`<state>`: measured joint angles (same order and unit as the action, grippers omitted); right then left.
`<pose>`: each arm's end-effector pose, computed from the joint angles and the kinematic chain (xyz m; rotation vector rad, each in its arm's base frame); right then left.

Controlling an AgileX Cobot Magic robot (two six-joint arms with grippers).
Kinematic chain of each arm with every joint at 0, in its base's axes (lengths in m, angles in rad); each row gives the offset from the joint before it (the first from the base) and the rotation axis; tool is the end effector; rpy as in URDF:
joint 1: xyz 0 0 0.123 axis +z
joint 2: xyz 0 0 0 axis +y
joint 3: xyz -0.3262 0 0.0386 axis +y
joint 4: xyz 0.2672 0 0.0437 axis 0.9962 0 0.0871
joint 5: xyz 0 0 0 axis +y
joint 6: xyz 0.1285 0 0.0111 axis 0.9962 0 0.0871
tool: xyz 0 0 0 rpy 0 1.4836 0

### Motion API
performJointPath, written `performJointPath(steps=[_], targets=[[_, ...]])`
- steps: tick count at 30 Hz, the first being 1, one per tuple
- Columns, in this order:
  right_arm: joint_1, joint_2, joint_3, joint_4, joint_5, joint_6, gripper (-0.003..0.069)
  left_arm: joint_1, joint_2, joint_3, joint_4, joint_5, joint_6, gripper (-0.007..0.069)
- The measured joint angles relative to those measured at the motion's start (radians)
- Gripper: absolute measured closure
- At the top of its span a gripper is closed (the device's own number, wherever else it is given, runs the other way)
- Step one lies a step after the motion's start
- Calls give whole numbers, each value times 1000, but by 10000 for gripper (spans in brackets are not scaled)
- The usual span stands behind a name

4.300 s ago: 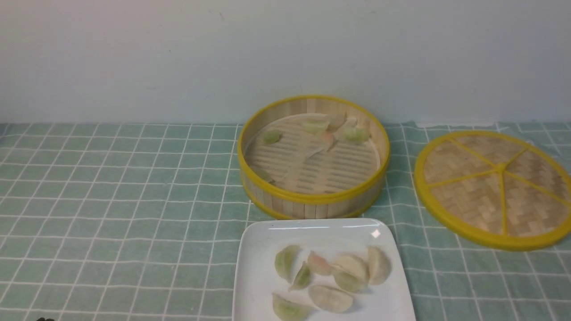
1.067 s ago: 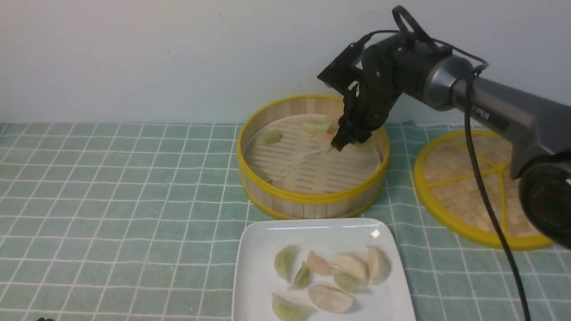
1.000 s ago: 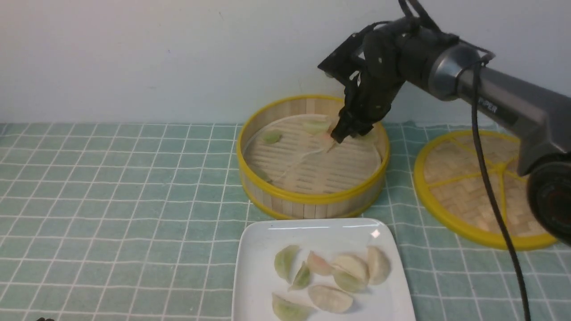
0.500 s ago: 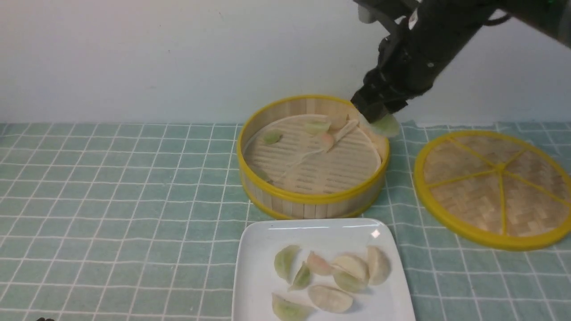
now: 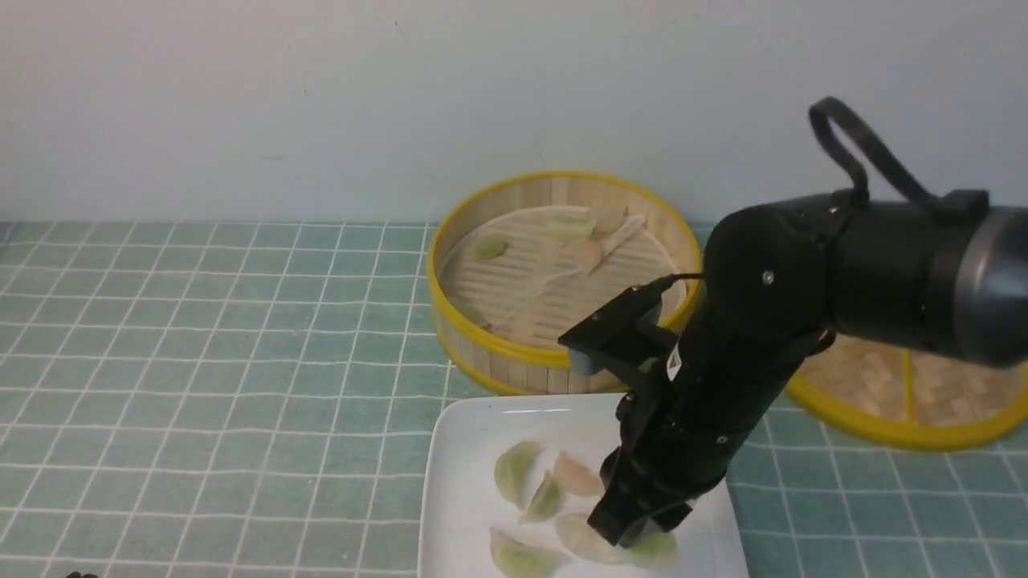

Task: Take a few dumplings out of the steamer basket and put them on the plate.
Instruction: Use the right arm to put the dumpling into the plate

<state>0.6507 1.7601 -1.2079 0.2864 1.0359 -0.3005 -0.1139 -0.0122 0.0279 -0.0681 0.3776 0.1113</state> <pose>0.2679 0.2434 0.2085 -1.2223 2.8390 0.4032 0.0634 -0.0105 0.1582 0.1689 1.8690 -0.0689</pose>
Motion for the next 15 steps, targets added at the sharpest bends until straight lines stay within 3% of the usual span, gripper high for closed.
performJointPath(steps=[5, 6, 9, 15], targets=[[1, 18, 0, -49, -78, 28, 426, 0, 0, 0, 0, 0, 0, 631], [1, 27, 0, -76, -108, 28, 366, 0, 0, 0, 0, 0, 0, 631], [1, 37, 1, -101, -177, 37, 277, 0, 0, 0, 0, 0, 0, 631], [1, 37, -46, -126, -186, 98, 208, 0, 0, 0, 0, 0, 0, 631]])
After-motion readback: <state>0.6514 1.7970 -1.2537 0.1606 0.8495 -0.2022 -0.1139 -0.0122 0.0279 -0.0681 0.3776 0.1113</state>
